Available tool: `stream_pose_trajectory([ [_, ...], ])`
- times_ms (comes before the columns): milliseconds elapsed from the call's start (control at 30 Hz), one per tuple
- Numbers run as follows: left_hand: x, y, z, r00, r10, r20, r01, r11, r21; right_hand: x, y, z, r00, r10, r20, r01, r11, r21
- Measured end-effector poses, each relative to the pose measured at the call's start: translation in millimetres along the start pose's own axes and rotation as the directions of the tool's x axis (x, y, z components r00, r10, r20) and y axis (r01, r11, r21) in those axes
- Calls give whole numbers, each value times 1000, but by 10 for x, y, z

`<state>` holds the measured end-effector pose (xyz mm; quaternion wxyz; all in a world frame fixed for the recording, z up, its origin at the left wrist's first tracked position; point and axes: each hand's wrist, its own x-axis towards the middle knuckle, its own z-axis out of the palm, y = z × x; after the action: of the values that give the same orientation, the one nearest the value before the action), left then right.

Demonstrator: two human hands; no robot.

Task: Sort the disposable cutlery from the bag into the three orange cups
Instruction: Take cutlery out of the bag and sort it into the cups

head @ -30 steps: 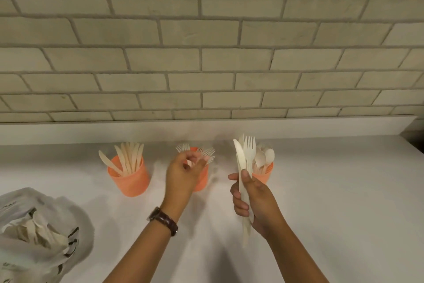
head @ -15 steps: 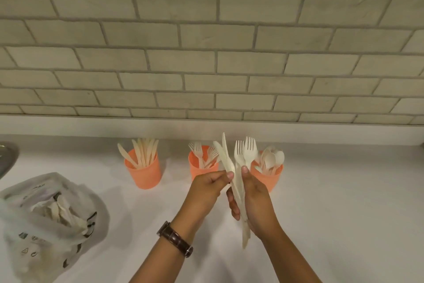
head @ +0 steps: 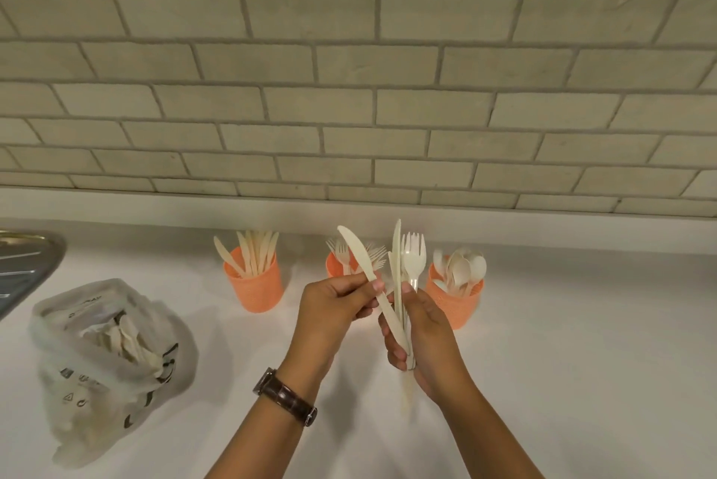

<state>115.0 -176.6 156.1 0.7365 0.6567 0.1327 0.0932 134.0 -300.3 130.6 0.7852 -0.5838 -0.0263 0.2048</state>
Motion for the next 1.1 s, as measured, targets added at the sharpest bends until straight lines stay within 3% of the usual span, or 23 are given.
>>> stream_pose_trajectory([
  [200, -19, -46, 91, 999, 34, -35, -24, 964, 264, -14, 33, -13, 988, -151, -41, 128, 928, -349],
  [367, -60, -31, 55, 998, -52, -47, 63, 963, 264, 25, 63, -44, 986, -165, 9, 153, 891, -427],
  [467, -61, -4, -74, 992, -118, -42, 122, 982, 147, 76, 93, 22, 989, -140, 45, 146, 900, -411],
  [600, 18, 58, -296, 989, -144, -37, 147, 982, 115, 144, 111, 191, 991, -107, 83, 129, 927, -353],
  [767, 378, 264, -827, 968, 1, -253, 13, 999, 51, 245, 169, 266, 996, -55, -67, 36, 967, -253],
  [900, 832, 318, -1411, 883, 205, -423, -111, 965, 236, 289, 291, 370, 986, -2, -169, -20, 992, -127],
  [967, 1026, 202, -1626, 867, 257, -426, -100, 929, 357, 306, 343, 490, 985, 10, -174, -20, 998, -54],
  [1100, 1287, -174, -1847, 942, 128, -312, 62, 843, 534, 350, 371, 737, 994, 18, -109, 0, 986, 169],
])
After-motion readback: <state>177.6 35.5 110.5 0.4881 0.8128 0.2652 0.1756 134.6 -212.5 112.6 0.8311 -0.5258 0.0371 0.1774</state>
